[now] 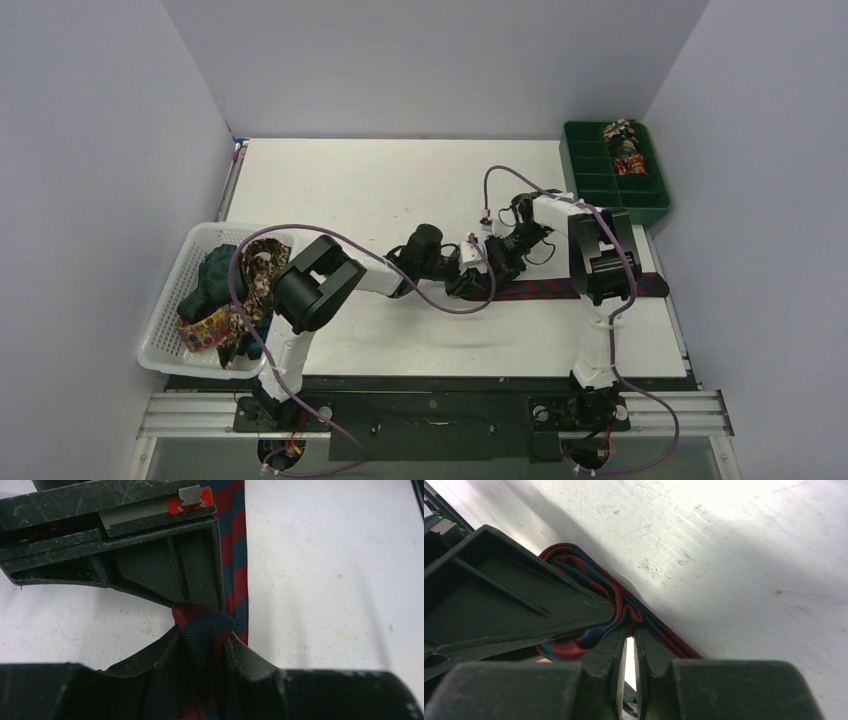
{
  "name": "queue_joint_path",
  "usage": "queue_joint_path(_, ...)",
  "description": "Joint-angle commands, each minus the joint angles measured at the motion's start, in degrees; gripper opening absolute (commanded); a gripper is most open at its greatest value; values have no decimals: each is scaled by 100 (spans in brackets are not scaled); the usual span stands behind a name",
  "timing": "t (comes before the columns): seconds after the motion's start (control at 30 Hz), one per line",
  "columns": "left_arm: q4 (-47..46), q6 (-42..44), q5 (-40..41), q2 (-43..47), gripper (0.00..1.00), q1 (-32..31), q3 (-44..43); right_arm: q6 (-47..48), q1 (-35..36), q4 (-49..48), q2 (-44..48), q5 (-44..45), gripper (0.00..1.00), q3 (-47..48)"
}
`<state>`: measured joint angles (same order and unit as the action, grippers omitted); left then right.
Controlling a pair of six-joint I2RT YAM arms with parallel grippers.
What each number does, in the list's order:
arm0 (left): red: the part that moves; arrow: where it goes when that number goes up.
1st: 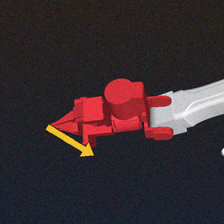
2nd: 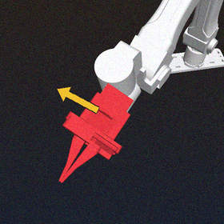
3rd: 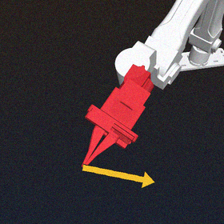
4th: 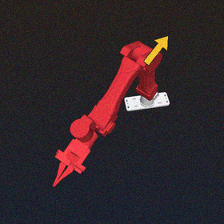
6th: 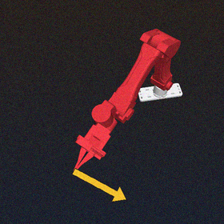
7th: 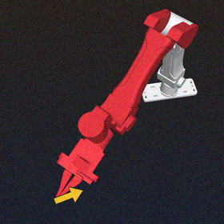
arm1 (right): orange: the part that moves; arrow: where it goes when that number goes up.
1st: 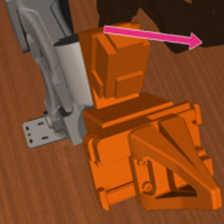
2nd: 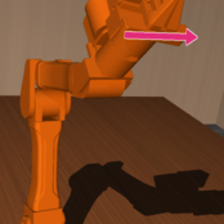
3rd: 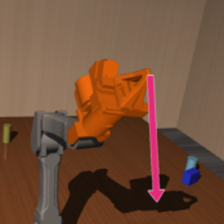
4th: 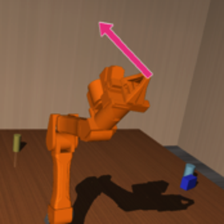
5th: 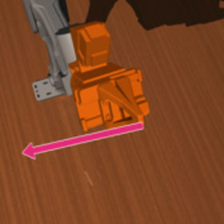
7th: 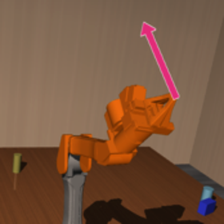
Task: Roll the ties
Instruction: Roll the tie at the center of the board.
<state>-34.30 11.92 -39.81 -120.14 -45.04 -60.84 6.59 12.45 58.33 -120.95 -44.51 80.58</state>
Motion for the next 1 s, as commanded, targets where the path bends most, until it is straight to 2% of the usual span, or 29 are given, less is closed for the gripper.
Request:
queue_joint_path(0.0, 1277, 924, 496, -86, 22, -80, -74, 192, -227, -242, 394, -301, 11, -38)
queue_joint_path(0.1, 1631, 1089, 677, -77, 21, -108, -91, 372, -413, 175, 570, -574, 25, 55)
queue_joint_path(0.33, 1971, 1248, 908, -99, 21, -183, -220, 624, -502, 888, 641, -1209, 49, 256)
queue_joint_path(0.47, 2026, 1246, 916, -127, 21, -207, -277, 558, -283, 849, 428, -1054, 51, 361)
queue_joint_path(0.57, 2053, 1256, 904, -104, 21, -214, -281, 333, -204, 564, 275, -754, 47, 357)
queue_joint_path(0.7, 2064, 1277, 878, -73, 21, -208, -248, -14, -190, 126, 186, -456, 31, 358)
queue_joint_path(0.8, 2086, 1261, 866, -69, 23, -207, -255, -18, -187, 62, 140, -348, 1, 362)
queue_joint_path(0.83, 2081, 1199, 823, -60, 24, -203, -260, 4, -189, 63, 145, -227, 0, 349)
queue_joint_path(0.97, 1643, 904, 419, 194, 39, -71, -91, 218, -316, 97, 124, 328, 0, 178)
